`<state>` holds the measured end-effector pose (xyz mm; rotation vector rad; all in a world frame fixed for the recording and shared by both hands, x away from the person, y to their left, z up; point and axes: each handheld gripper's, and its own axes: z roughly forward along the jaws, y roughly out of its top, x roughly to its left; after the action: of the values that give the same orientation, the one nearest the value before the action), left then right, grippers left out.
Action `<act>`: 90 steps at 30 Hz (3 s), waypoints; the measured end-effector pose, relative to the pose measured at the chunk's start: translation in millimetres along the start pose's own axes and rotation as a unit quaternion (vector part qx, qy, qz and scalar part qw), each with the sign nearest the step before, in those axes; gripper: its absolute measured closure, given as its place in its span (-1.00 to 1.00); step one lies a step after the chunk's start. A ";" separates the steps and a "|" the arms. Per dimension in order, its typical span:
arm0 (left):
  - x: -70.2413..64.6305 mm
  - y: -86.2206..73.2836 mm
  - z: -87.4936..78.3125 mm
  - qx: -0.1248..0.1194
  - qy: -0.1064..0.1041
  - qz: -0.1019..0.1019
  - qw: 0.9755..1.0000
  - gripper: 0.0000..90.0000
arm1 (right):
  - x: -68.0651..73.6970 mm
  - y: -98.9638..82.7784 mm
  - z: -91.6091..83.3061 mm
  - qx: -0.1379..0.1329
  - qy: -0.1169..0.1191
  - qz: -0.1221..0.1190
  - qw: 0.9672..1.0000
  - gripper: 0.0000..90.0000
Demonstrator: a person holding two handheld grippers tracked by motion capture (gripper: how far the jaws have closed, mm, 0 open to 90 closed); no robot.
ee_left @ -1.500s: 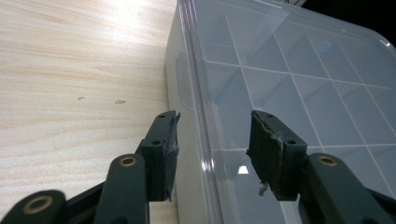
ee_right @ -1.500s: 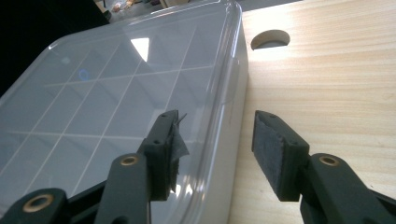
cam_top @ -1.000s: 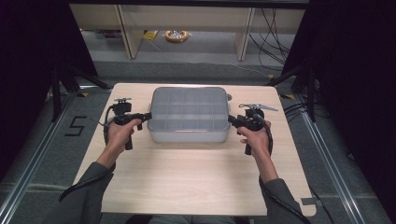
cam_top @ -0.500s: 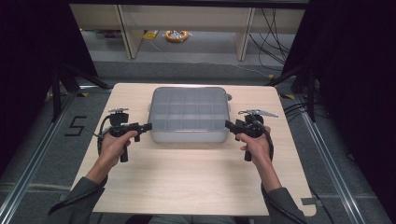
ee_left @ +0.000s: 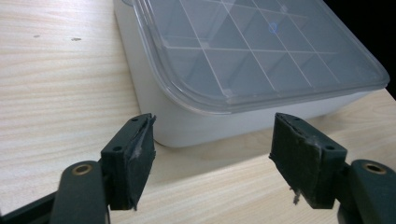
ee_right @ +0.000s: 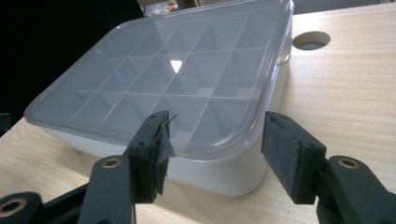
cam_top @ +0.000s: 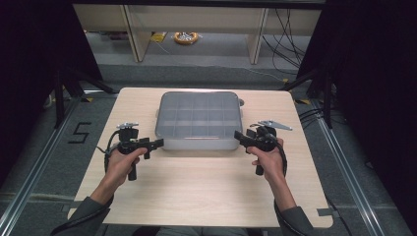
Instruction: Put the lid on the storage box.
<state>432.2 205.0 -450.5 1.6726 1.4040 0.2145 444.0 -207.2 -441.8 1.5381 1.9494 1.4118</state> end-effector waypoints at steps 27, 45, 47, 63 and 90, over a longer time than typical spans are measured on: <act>-0.5 -12.8 -4.3 0.005 -0.019 -0.007 1.000 -0.40 | -3.9 -13.2 -5.2 0.009 0.000 0.023 1.000 -0.29; -3.3 -25.2 -8.0 0.014 -0.029 -0.013 0.999 -0.41 | 5.0 -22.1 -12.3 0.031 0.011 0.047 0.998 -0.33; -4.2 -26.9 -7.8 0.014 -0.026 -0.013 0.999 -0.41 | 2.0 -22.6 -12.3 0.024 0.013 0.028 0.999 -0.33; -19.4 -50.6 -8.5 0.026 -0.037 0.020 0.999 -0.41 | 1.2 -35.9 -17.1 0.037 0.014 0.027 0.999 -0.34; -26.3 -87.5 -28.5 0.043 -0.049 0.066 0.996 -0.44 | 25.0 -66.8 -36.8 0.052 0.045 0.007 0.998 -0.50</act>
<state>344.6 191.7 -486.5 1.8237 1.2470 0.1450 369.1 -201.3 -470.2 1.5602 2.1001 1.4290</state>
